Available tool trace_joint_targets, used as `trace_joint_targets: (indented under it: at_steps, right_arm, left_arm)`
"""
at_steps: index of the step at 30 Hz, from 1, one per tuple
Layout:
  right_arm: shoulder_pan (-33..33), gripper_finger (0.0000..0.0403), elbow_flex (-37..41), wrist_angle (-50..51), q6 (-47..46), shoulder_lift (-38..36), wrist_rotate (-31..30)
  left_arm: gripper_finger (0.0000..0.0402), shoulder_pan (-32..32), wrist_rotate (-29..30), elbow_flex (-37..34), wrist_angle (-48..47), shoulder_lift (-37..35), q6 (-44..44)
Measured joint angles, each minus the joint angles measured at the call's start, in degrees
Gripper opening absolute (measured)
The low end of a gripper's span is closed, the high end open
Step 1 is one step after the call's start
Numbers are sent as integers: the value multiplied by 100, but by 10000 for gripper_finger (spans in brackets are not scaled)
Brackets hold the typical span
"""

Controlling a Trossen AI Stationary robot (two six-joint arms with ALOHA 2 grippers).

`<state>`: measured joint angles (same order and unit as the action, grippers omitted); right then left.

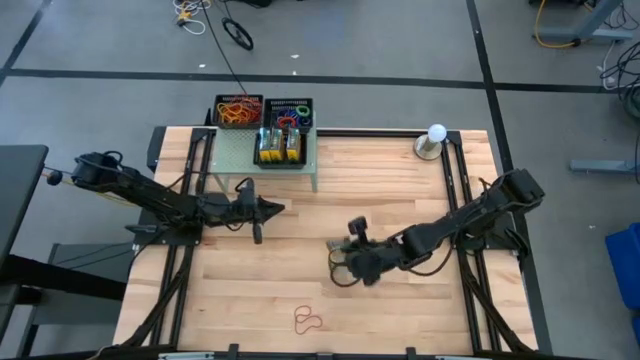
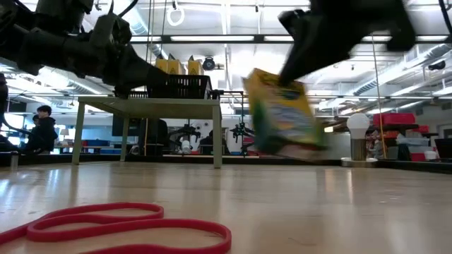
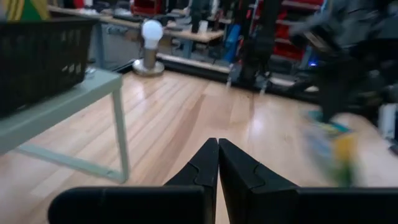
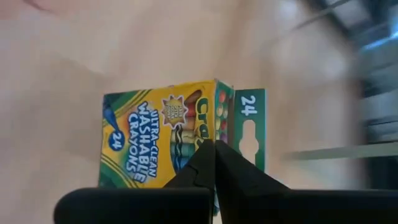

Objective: Pick & Place Office Desk Supplies
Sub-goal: Put the crayon box into the bottom black bin on the shelf

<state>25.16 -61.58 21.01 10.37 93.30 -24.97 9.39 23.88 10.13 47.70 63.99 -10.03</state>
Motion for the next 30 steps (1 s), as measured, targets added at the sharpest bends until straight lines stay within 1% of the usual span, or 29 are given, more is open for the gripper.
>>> trace_joint_targets:
  at_steps: [2,4,7,10,13,16,19,21,24,27,29,30]
  right_arm:
    - [-99,4,2,-215,965,2,-652]
    - [-244,4,2,-612,1954,6,-911]
    - [-499,3,4,-1360,3273,68,-925]
    - [-749,2,-2,-2082,4470,160,-815]
    - [-985,1,84,-2632,5497,303,-675]
    - [-1167,1,206,-3023,6325,441,-571]
    - [-1304,1,208,-3103,6732,588,-483]
    - [-1394,1,203,-3245,6859,693,-362]
    - [-1468,1,203,-3443,6880,763,-249]
    - [-1496,0,203,-3513,6852,774,-181]
    - [-1505,0,202,-3617,6818,774,-159]
    - [-1505,0,201,-3668,6801,774,-156]
  left_arm:
    - [24,0,-101,13,74,30,-60]
    - [31,0,-149,66,29,42,-184]
    - [47,-6,-146,233,20,70,-487]
    - [74,-87,-151,508,-272,72,-942]
    - [111,-166,-229,828,-611,72,-1269]
    - [155,-268,-520,1237,-1187,72,-1583]
    - [204,-359,-747,1774,-2371,111,-1916]
    - [235,-394,-755,2183,-3320,183,-2081]
    - [272,-391,-753,2787,-4257,458,-2105]
    - [295,-387,-838,3374,-5021,828,-2079]
    - [302,-387,-955,3722,-5759,1051,-2106]
    - [303,-387,-1022,3908,-5980,1205,-2106]
